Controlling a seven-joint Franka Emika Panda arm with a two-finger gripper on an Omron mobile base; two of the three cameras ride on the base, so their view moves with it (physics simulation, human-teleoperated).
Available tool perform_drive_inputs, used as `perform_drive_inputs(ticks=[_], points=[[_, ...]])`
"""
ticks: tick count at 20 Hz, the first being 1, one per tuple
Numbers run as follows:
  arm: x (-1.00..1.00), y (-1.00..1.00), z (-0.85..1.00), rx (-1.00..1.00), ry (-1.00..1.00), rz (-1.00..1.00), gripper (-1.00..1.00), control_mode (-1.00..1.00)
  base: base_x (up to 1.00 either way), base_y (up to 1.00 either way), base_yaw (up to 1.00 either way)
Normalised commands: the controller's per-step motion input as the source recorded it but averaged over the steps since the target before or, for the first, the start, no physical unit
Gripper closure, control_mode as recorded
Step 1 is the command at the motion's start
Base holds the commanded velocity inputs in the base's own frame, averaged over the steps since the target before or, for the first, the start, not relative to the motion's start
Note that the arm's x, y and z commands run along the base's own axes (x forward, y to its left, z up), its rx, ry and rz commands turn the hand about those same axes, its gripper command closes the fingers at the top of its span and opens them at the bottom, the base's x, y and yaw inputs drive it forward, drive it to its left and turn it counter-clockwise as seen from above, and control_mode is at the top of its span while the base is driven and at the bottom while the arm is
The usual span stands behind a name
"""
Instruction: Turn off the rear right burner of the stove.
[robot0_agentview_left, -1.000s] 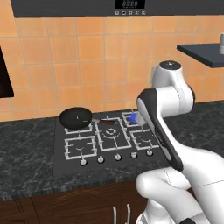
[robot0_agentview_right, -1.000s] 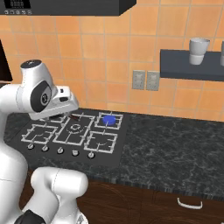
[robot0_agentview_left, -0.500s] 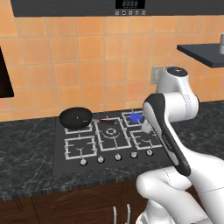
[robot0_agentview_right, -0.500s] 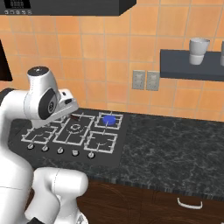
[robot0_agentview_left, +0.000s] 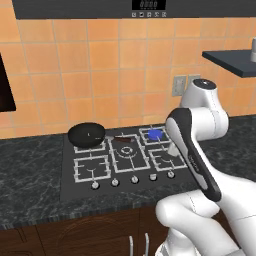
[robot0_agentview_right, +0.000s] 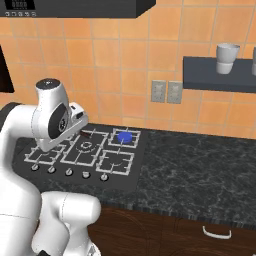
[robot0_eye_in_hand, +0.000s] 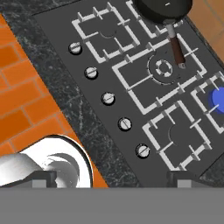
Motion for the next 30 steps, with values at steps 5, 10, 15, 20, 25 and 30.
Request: perform_drive_inputs(ticks=[5, 10, 15, 20, 25, 30], points=[[0.09, -0.03, 0.0, 0.0, 0.0, 0.02, -1.0, -1.0, 0.0, 0.0, 0.0], [0.11, -0.2, 0.0, 0.0, 0.0, 0.03, -1.0, -1.0, 0.0, 0.0, 0.0], [0.12, -0.08, 0.0, 0.0, 0.0, 0.02, -1.0, -1.0, 0.0, 0.0, 0.0], [0.29, 0.0, -0.01, 0.0, 0.0, 0.0, -1.0, -1.0, 0.0, 0.0, 0.0], [0.18, 0.0, -0.23, 0.0, 0.04, 0.01, -1.0, -1.0, 0.0, 0.0, 0.0], [0.07, 0.15, -0.37, -0.02, 0.09, 0.04, -1.0, -1.0, 0.0, 0.0, 0.0]])
